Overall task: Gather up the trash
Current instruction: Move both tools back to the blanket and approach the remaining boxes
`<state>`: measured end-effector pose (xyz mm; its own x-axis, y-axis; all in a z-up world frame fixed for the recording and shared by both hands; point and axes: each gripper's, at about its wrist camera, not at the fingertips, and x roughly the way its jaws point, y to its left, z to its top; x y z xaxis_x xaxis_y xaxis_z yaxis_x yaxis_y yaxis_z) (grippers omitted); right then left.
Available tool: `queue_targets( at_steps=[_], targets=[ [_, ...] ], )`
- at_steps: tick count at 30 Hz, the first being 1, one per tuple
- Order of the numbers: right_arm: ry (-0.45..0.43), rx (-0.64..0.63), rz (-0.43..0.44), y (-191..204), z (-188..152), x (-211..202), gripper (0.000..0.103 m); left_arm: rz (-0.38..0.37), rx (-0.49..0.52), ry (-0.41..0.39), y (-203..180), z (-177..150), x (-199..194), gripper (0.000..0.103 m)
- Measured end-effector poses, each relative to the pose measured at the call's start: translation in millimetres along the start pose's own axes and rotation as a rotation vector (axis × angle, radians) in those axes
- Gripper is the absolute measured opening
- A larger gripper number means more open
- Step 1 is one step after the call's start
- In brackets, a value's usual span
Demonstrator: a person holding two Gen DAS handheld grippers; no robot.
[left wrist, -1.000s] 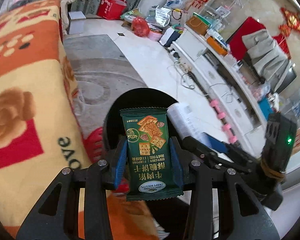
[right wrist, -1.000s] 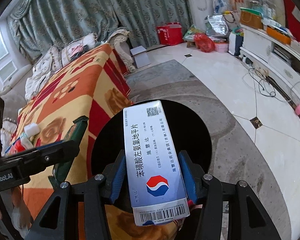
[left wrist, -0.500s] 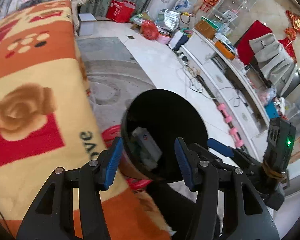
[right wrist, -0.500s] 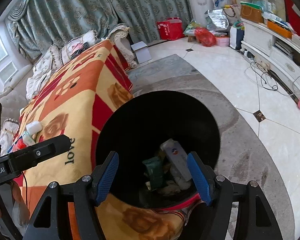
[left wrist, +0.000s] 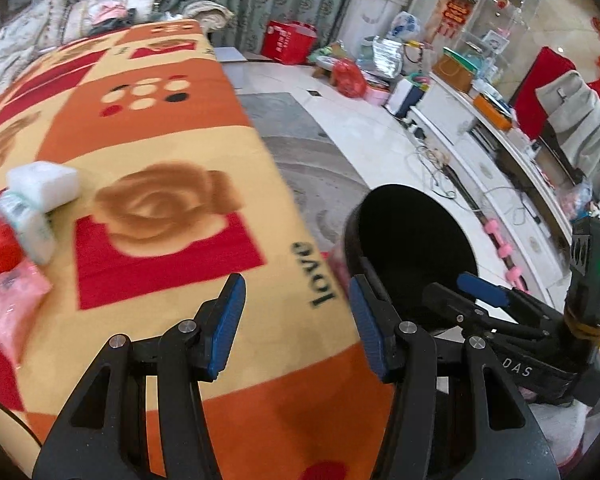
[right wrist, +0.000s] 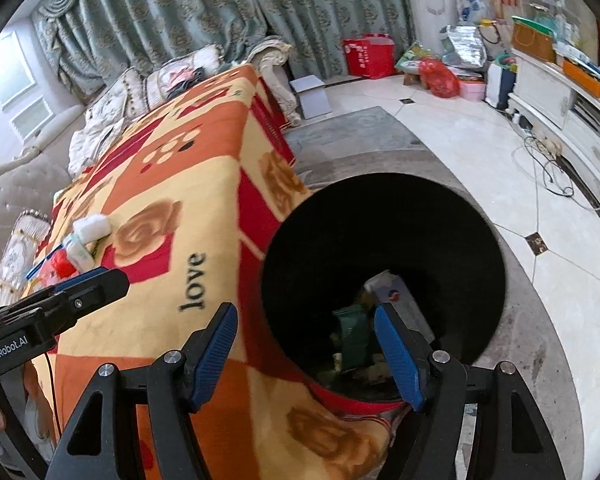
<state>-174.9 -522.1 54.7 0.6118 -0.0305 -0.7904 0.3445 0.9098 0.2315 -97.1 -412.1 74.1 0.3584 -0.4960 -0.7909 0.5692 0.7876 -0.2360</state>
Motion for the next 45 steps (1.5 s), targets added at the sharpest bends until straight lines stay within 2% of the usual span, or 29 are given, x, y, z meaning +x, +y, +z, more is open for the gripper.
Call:
queue_targets(
  at_steps=[6, 15, 23, 26, 31, 34, 40, 41, 42, 45],
  targets=[
    [0.024, -0.047, 0.044, 36, -4, 8, 0.07, 0.067, -0.034, -0.017, 37, -15, -21, 0.052],
    [0.095, -0.142, 0.111, 107, -14, 34, 0.075, 0.175, -0.15, -0.055, 111, -40, -65, 0.052],
    [0.152, -0.248, 0.192, 177, -25, 54, 0.078, 0.332, -0.236, -0.098, 193, -67, -108, 0.052],
    [0.174, -0.284, 0.209, 200, -28, 62, 0.079, 0.397, -0.28, -0.098, 226, -72, -115, 0.052],
    [0.204, -0.305, 0.232, 225, -30, 74, 0.079, 0.458, -0.329, -0.086, 266, -73, -111, 0.052],
    [0.211, -0.275, 0.268, 236, -26, 79, 0.082, 0.464, -0.326, -0.047, 278, -70, -97, 0.052],
    [0.241, -0.272, 0.307, 265, -25, 93, 0.084, 0.405, -0.341, 0.005, 295, -68, -78, 0.051],
    [0.246, -0.265, 0.319, 270, -25, 96, 0.084, 0.38, -0.349, 0.001, 297, -69, -79, 0.049],
    [0.25, -0.255, 0.331, 274, -24, 98, 0.085, 0.359, -0.352, -0.005, 298, -71, -81, 0.032],
    [0.251, -0.209, 0.371, 288, -22, 106, 0.09, 0.332, -0.341, -0.004, 299, -75, -88, 0.031]
  ],
)
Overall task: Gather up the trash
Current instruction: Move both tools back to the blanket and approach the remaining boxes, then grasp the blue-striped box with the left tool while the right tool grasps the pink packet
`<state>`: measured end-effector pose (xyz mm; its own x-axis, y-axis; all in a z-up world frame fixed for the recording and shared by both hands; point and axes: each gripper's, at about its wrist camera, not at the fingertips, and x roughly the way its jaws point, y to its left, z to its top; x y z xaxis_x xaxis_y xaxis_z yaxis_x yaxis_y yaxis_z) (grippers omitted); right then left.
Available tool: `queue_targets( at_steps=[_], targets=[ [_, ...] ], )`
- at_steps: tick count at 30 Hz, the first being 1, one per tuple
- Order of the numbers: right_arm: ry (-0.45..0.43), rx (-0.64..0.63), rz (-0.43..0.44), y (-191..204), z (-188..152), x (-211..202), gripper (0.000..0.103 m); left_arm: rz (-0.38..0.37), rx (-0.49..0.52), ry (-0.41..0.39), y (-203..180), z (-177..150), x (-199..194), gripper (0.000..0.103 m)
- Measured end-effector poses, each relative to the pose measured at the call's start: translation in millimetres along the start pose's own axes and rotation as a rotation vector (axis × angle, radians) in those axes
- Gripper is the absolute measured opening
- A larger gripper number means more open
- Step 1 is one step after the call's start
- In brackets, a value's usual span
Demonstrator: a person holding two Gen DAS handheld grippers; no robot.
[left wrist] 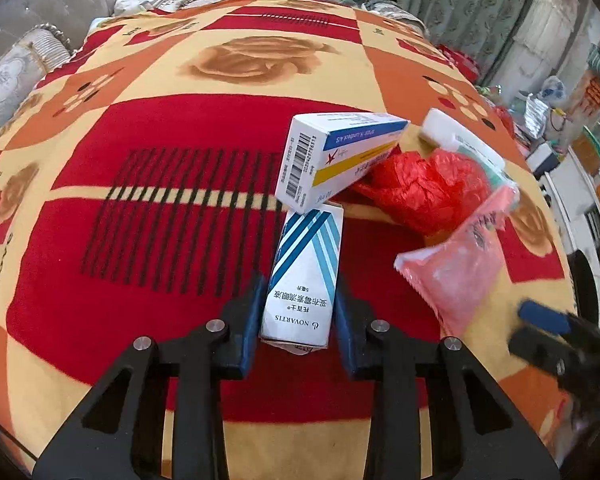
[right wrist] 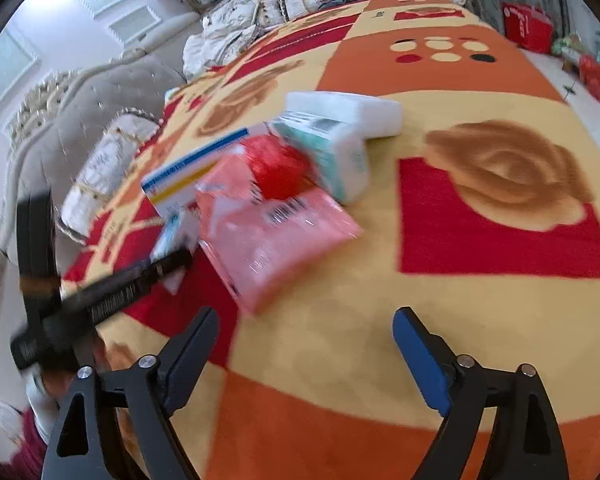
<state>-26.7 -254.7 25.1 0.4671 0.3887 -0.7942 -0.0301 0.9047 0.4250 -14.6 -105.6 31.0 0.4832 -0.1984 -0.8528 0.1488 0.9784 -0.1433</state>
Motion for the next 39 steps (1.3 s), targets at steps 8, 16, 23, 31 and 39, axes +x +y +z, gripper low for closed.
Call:
queue_targets(
  at_steps=[8, 16, 23, 31, 39],
  targets=[
    [-0.03, 0.066, -0.012, 33, 24, 35, 0.095, -0.027, 0.009, -0.023, 5, -20, -30, 0.031],
    [-0.038, -0.015, -0.11, 47, 34, 51, 0.088, -0.051, 0.008, -0.021, 2, -27, -32, 0.031],
    [-0.012, -0.143, -0.114, 32, 15, 32, 0.054, -0.079, 0.005, -0.023, -7, -28, -36, 0.031],
    [-0.008, -0.225, -0.092, 26, -11, -4, 0.047, -0.126, 0.032, -0.026, -32, -36, -46, 0.031],
    [-0.043, -0.211, -0.107, 4, -21, -39, 0.047, -0.167, 0.066, -0.015, -67, -39, -46, 0.031]
  ],
)
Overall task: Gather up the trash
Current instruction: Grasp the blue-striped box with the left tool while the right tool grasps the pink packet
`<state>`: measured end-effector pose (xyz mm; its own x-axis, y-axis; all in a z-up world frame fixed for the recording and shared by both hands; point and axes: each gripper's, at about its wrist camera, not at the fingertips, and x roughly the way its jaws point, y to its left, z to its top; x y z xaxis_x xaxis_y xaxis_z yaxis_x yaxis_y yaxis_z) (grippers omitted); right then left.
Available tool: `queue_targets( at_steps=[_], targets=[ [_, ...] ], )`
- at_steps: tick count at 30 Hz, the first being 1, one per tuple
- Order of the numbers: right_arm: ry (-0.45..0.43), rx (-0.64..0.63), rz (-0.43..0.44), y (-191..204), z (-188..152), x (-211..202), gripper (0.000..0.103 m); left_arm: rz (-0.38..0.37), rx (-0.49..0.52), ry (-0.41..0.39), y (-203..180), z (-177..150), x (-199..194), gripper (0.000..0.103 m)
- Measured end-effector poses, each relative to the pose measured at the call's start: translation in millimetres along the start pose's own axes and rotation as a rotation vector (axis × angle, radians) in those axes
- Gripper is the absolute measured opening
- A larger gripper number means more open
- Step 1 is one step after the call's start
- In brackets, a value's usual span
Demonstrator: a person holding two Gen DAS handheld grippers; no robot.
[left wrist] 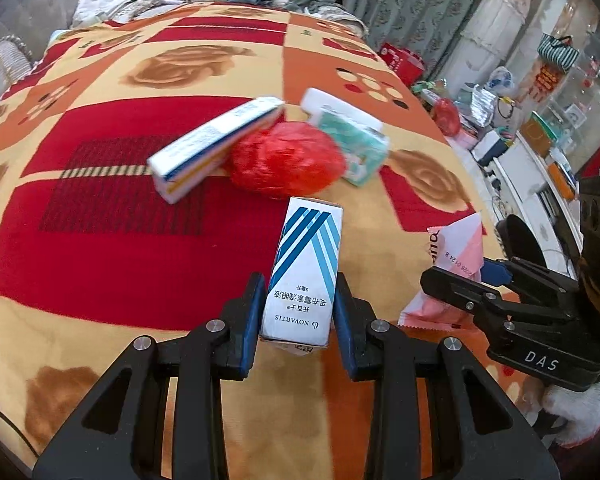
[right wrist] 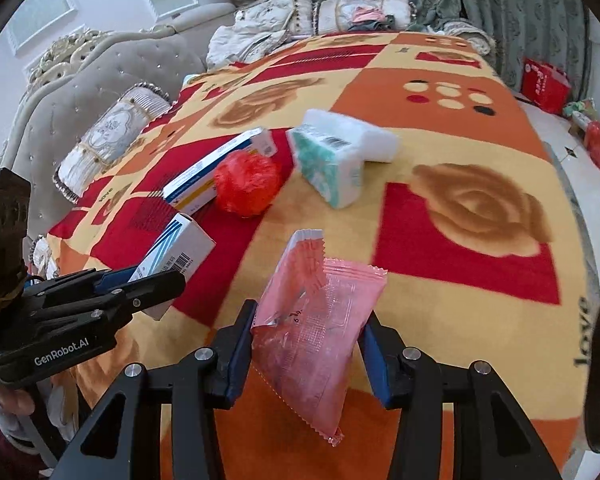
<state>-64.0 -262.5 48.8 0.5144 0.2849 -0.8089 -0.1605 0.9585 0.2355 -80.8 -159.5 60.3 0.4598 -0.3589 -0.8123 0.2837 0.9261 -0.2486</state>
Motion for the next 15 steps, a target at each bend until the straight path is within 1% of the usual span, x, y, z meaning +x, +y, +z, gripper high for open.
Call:
queue_targets(
  at_steps=[15],
  targets=[
    [-0.066, 0.089, -0.086, -67, -20, -55, 0.047, -0.047, 0.124, 0.005, -88, 5, 12, 0.031]
  ],
)
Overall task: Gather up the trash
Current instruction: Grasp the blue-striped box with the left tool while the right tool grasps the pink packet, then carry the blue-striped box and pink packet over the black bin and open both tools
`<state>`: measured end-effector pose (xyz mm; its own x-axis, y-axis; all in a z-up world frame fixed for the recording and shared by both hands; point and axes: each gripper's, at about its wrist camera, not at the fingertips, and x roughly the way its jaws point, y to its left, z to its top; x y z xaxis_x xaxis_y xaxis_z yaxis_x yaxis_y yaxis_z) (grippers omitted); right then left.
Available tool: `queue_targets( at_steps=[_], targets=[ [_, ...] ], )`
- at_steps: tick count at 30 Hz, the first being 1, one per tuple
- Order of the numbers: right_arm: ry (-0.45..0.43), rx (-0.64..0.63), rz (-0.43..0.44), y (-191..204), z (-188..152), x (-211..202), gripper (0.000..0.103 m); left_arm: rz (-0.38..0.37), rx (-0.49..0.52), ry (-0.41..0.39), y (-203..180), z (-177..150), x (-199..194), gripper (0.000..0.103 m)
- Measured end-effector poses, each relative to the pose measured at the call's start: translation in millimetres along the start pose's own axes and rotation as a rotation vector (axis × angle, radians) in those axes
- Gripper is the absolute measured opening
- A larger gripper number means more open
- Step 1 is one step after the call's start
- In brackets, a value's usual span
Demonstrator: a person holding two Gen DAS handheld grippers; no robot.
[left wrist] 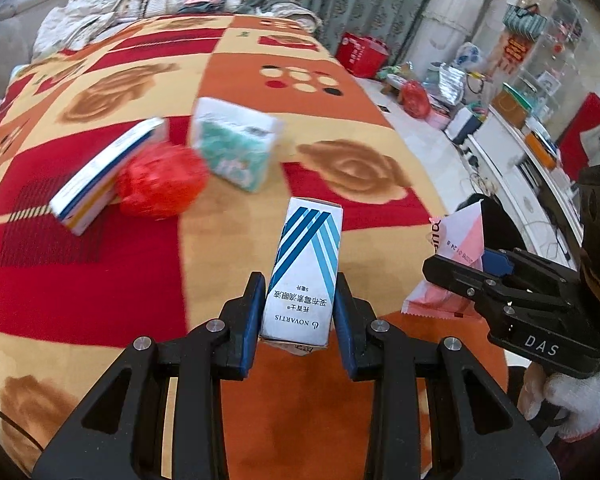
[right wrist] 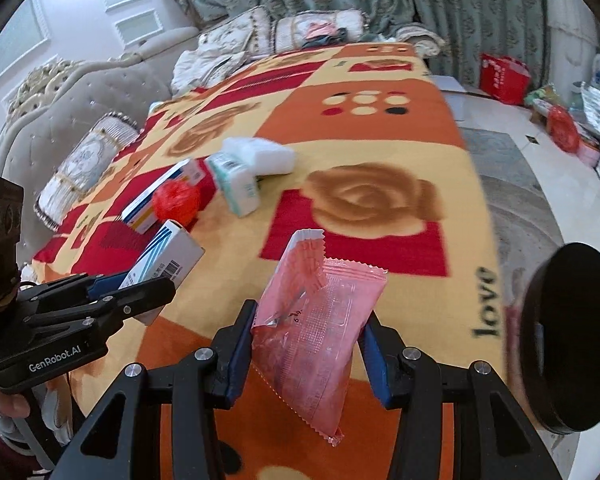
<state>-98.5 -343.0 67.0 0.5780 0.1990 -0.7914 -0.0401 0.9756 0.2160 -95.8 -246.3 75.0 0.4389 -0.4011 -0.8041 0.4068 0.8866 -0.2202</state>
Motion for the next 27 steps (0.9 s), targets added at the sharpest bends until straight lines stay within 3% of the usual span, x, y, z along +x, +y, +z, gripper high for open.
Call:
queue_targets(
  at_steps=[21, 27],
  targets=[
    [-0.083, 0.188, -0.161, -126, -27, -70, 0.047, -0.104, 0.172, 0.039, -119, 15, 36, 0.031],
    [-0.096, 0.262, -0.208, -168, -36, -83, 0.047, -0.165, 0.197, 0.066, -154, 21, 53, 0.031]
  ],
)
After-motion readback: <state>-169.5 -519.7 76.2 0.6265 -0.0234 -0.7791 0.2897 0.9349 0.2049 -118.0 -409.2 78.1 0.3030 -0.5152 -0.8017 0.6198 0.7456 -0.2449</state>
